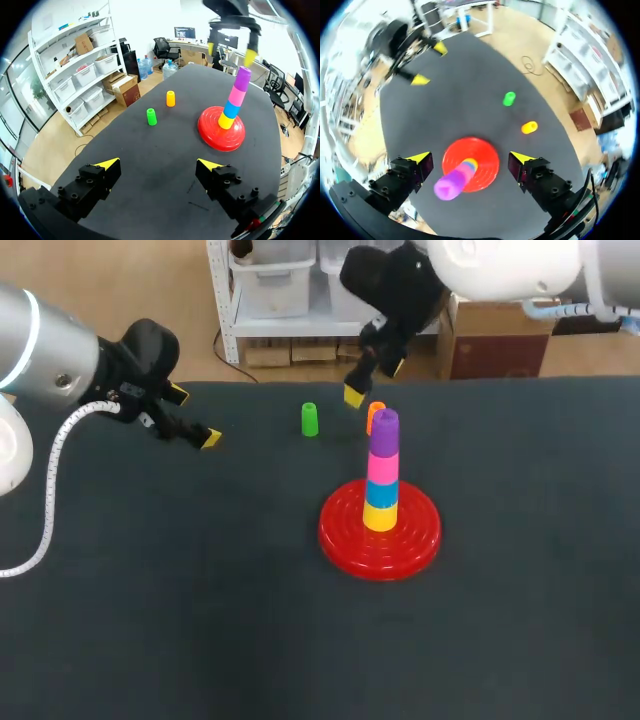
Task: Pick up and stack the cylinders on the red base in this order: pink,purple,orange,green
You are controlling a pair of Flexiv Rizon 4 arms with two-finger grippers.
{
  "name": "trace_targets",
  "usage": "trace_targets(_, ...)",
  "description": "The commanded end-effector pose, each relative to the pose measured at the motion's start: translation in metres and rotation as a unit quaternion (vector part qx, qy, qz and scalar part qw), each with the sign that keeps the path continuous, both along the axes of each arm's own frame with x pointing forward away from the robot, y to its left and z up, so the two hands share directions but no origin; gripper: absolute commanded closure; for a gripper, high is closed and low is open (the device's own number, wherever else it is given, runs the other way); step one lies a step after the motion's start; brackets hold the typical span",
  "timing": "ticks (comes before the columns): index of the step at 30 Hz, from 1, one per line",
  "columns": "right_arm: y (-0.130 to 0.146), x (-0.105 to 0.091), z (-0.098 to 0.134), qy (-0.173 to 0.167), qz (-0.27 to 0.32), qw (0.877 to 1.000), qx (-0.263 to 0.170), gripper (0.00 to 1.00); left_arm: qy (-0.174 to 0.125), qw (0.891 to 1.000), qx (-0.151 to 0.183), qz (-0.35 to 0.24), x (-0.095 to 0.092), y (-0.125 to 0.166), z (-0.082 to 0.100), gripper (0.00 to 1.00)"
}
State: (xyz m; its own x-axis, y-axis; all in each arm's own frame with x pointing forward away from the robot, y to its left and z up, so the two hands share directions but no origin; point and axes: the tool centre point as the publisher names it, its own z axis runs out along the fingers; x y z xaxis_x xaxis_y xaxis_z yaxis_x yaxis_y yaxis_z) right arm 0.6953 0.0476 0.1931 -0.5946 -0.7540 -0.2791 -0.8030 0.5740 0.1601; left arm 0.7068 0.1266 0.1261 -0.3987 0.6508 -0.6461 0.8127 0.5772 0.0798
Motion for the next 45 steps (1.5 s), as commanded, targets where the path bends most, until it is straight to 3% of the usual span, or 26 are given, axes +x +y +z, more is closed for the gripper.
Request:
trace_targets(1,0.005,0.031,-0.013,0.0,-0.026,1.0,-0.015,0.0,0.0,1.0,0.0,0.0,0.0,0.0,0.0,0.0)
trace_targets(12,-0.024,0.105,-0.074,-0.001,-0.076,0.994,-0.074,0.0,0.0,1.0,0.0,0.0,0.0,0.0,0.0,0.0)
trace_targets(20,-0.048,0.142,-0.121,0.032,-0.117,0.987,-0.104,0.0,0.0,1.0,0.0,0.0,0.0,0.0,0.0,0.0)
trace_targets(24,-0.049,0.155,-0.134,0.038,-0.114,0.985,-0.123,0.0,0.0,1.0,0.0,0.0,0.0,0.0,0.0,0.0)
trace_targets(28,-0.048,0.16,-0.143,0.043,-0.103,0.985,-0.132,0.0,0.0,1.0,0.0,0.0,0.0,0.0,0.0,0.0)
trace_targets(41,-0.038,0.149,-0.162,0.052,-0.065,0.986,-0.147,0.0,0.0,1.0,0.0,0.0,0.0,0.0,0.0,0.0)
trace_targets(42,-0.039,0.148,-0.163,0.053,-0.064,0.986,-0.147,0.01,0.0,1.0,0.0,0.0,0.0,0.0,0.0,0.0)
trace_targets(45,-0.04,0.146,-0.166,0.055,-0.062,0.985,-0.15,0.16,0.0,1.0,0.0,0.0,0.0,0.0,0.0,0.0)
